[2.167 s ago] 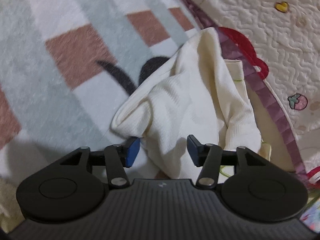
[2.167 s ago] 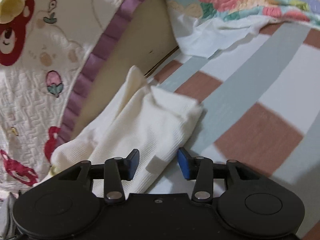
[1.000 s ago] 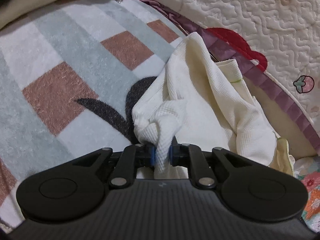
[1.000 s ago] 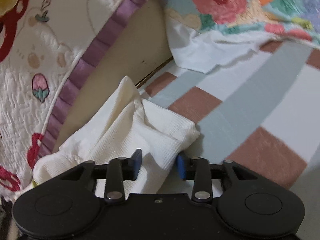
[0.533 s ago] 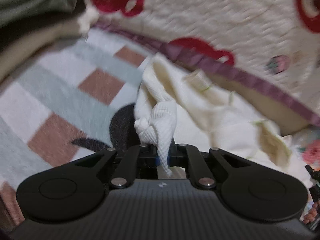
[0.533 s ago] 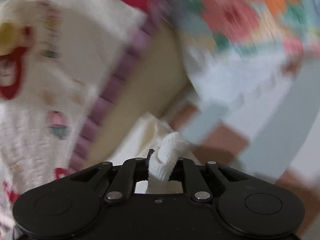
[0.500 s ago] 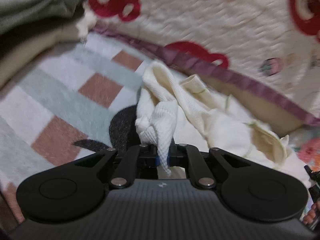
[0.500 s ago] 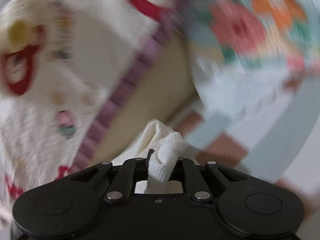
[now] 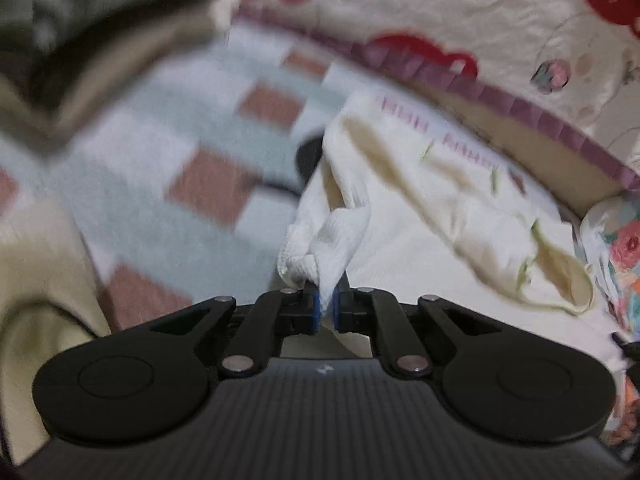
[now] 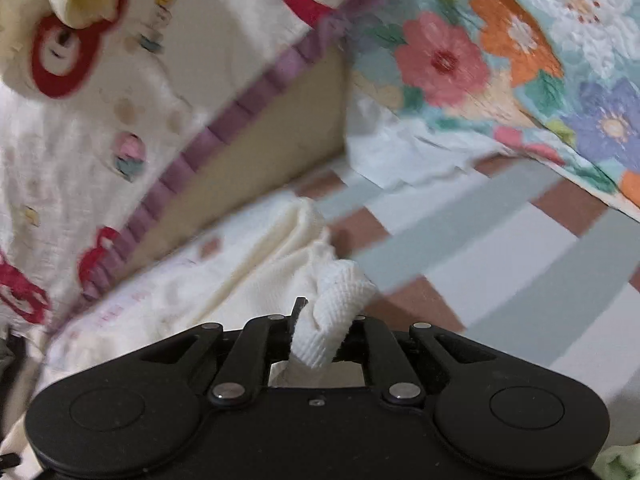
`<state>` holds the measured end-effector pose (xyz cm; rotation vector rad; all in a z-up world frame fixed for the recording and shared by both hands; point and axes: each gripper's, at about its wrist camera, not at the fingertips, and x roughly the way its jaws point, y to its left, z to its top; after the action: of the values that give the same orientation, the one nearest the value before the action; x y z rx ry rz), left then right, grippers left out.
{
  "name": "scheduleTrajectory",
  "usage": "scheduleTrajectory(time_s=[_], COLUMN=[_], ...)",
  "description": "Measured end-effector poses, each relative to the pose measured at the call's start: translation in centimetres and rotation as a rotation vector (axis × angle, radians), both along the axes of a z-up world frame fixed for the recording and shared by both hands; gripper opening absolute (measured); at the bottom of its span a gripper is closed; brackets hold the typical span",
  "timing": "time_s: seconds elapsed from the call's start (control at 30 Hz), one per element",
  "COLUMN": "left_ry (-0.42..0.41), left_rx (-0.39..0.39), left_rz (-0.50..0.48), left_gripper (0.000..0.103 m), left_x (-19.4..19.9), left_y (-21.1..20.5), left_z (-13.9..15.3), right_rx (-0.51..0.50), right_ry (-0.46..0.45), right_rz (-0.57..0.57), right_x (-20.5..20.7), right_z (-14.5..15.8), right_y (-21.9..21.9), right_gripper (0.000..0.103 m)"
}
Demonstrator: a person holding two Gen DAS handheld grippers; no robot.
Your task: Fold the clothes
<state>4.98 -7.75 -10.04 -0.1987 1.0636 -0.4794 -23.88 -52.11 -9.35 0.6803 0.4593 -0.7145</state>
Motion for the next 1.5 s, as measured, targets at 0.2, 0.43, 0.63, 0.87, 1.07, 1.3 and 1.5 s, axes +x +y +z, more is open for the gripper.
scheduleTrajectory(time_s=[0.2, 0.43, 0.63, 0.87, 1.07, 1.3, 1.5], left_ry=[0.027, 0.019, -0.096, -0.229, -0.086, -0.010, -0.092], left_rx=[0.020, 0.040, 0.060, 0.067, -0.060, -0.035, 0.141], left_rz=[-0.002, -0.028, 0.042, 0.020, -0.226, -0.488, -0.639], left_gripper=[0.006, 0.007, 0.022, 0.055, 0.060, 0.072, 0.067], left_x=[-0.6, -0.7, -1.1, -0.8, -0.8, -1.2, -1.6], left_y=[0.2, -0.4, 1.3, 0.7, -6.6, -15.1, -18.0], left_z=[-0.7, -0.8, 1.3, 5.2, 4.2, 1.9, -0.1], right_rx=[0.030, -0.023, -0.081, -0.193, -0.202, 0.271, 0.402], right_ry=[0.056, 0.077, 0.158, 0.283, 0.163, -0.072, -0.110], right_rz=[-0.034, -0.011, -0.014, -0.127, 0.234, 0.454, 0.510], right_x=[-0.5, -1.0, -1.9, -5.4, -0.5, 7.6, 8.4], right_z=[-1.9, -1.2, -2.2, 0.4, 2.2, -0.9, -2.4], right_y=[0.9, 1.7, 2.2, 1.7, 4.7, 4.9, 5.1], right_gripper=[0.009, 0.008, 0.013, 0.018, 0.039, 0.045, 0.053])
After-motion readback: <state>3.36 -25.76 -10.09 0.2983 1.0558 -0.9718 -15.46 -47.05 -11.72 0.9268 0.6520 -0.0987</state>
